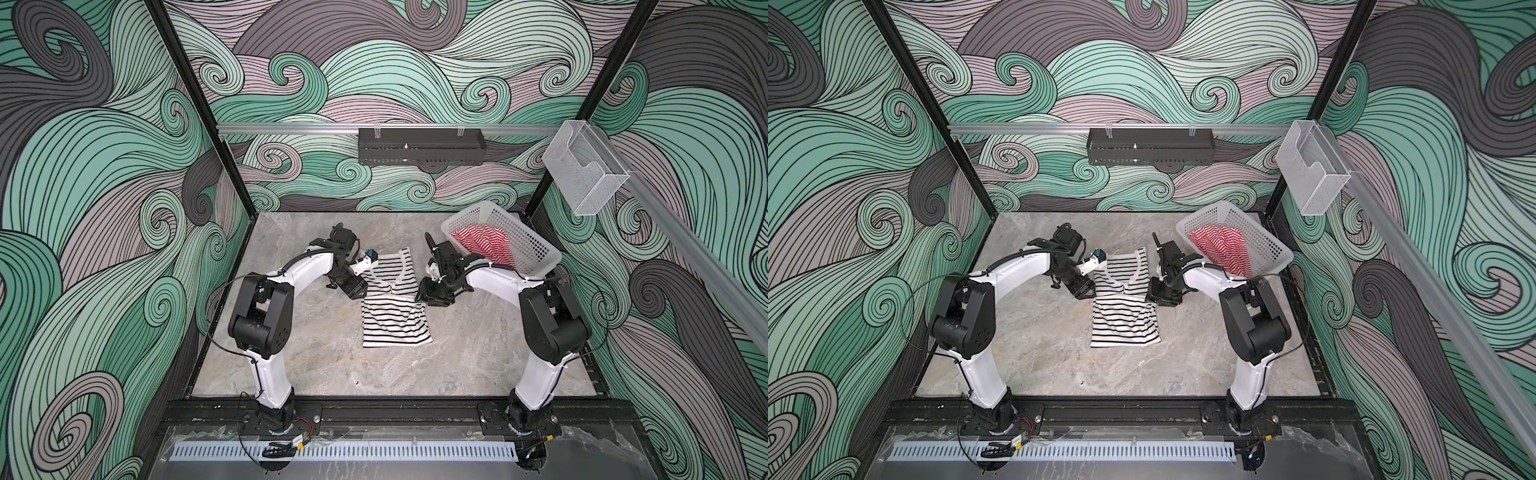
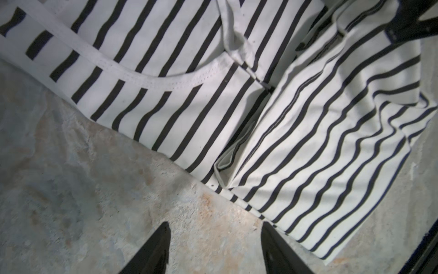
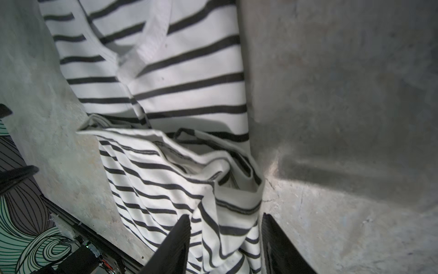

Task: Fold and stack tank tops
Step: Rotate the tank top at the center of the table, then smooth out the tank top at the center of the table.

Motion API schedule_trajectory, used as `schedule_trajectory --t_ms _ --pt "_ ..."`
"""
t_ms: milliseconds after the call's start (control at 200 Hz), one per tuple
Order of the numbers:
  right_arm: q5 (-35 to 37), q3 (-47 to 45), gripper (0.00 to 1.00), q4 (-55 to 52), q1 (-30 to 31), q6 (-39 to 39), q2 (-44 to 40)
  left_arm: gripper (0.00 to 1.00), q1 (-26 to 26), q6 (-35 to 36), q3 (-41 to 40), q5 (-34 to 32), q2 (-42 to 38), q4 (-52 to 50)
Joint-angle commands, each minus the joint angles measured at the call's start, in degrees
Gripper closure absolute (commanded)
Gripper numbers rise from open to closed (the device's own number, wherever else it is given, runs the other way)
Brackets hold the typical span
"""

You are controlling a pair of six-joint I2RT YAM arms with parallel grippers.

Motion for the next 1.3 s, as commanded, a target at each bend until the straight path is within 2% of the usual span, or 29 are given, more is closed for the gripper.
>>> schedule_trajectory --t_ms 0,310,495,636,801,871,911,991,1071,1176,1296 --pt "0.0 2.7 0.49 -0.6 -1.0 -1.5 2.8 0.35 0.4 -1.7 2.4 4.4 3.1 -3.3" --pt "0.1 4.9 0.56 -1.6 -1.4 -2.5 5.9 0.34 0.3 -2.2 6.0 7.4 7.1 -5.8" --pt "-1.3 5.4 0.64 -1.5 -1.4 -3.5 6.8 0.34 -0.1 -2.3 7.1 8.3 9.0 -6.3" --pt "-2.0 6.4 0.71 -1.4 -1.2 -4.0 7.9 0.35 -1.3 -2.3 8.2 7.1 11.0 -6.9" --pt "-2.9 8.1 0.73 -1.7 -0.7 -5.0 9.6 0.37 -2.8 -2.4 9.4 5.0 13.4 -7.4" --pt "-3.2 8.9 0.79 -2.0 -0.1 -5.7 10.2 0.4 -2.9 -2.4 9.9 5.2 14.0 -7.9" --pt "-3.3 9.5 0.86 -2.3 0.2 -6.3 10.3 0.43 -2.9 -2.3 10.1 5.4 14.0 -8.3" --pt "-3.5 9.7 1.0 -2.4 0.8 -7.4 9.1 0.62 -2.9 -2.0 10.0 5.8 13.2 -8.5" --pt "-4.0 9.4 1.0 -2.1 1.3 -8.3 7.1 0.81 -2.8 -2.0 9.4 5.9 11.4 -8.4" --pt "-5.1 9.2 1.0 -1.4 1.5 -9.2 4.1 0.99 -2.8 -1.6 8.9 6.7 8.1 -8.8" --pt "-7.9 9.5 1.0 0.0 1.5 -9.5 1.5 1.0 -2.8 -1.0 8.6 7.9 4.8 -9.8"
